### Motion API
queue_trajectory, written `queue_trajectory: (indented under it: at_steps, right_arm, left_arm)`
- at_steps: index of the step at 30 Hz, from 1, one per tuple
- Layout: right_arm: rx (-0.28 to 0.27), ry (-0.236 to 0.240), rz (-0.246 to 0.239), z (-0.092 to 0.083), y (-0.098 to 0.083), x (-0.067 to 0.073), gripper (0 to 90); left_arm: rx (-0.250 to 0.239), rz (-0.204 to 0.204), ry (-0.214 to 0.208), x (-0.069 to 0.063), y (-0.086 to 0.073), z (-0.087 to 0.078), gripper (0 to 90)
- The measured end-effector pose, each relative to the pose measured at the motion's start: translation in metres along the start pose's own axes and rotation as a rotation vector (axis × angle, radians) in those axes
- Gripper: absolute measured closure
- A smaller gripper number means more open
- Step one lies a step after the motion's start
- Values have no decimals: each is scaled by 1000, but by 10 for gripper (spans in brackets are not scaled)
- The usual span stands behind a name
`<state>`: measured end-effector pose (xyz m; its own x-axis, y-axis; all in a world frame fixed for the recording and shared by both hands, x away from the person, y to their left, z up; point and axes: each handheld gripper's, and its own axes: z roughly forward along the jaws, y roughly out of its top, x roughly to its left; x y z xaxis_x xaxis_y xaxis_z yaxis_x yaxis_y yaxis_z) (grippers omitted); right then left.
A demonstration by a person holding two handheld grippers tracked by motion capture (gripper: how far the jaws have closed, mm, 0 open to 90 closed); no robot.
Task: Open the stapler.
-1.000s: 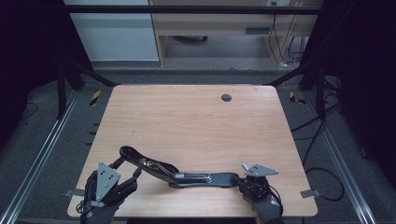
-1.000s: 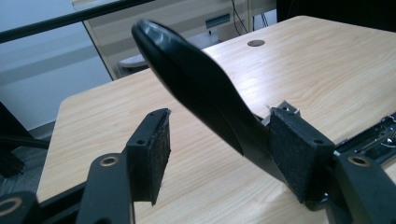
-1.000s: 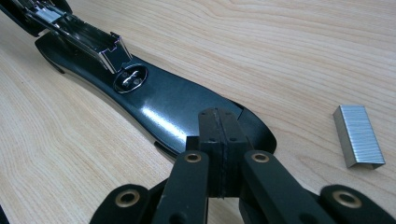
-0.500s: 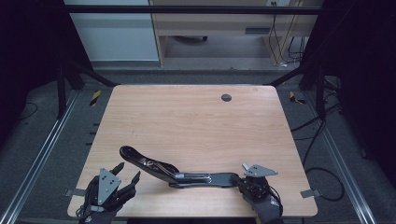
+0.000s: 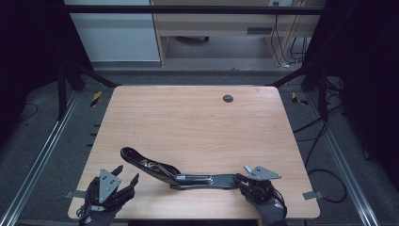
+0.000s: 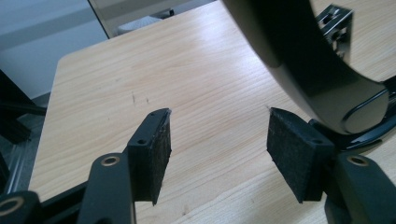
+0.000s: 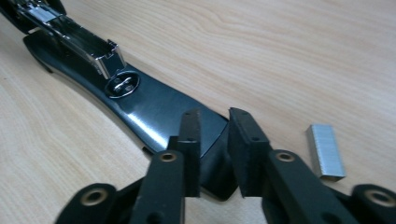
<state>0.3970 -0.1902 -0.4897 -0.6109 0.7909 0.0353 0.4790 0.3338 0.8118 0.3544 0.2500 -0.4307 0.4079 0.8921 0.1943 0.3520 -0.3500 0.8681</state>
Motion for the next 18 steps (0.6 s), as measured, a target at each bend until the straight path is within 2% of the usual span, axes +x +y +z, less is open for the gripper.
queue_trajectory:
  at_steps: [2,5,9,12,14,15,18]
  right_arm:
    - [-1,-16,13,-1,2,0,659]
    - [7,-41,66,-3,4,-3,577]
    - [-5,-74,77,-6,5,-6,514]
    - [5,-91,59,-9,6,-9,566]
    - [12,-99,28,-11,5,-11,579]
    - [18,-106,8,-12,5,-13,616]
    - [16,-105,32,-17,5,-18,640]
  left_arm:
    - [2,-3,1,1,-1,0,395]
    - [4,-4,6,2,-1,1,395]
    - [16,-12,9,4,-4,4,394]
    - [26,-11,15,6,-5,7,394]
    - [31,-13,19,8,-7,8,394]
    - [34,-19,23,9,-7,9,394]
    - [44,-25,26,11,-9,11,394]
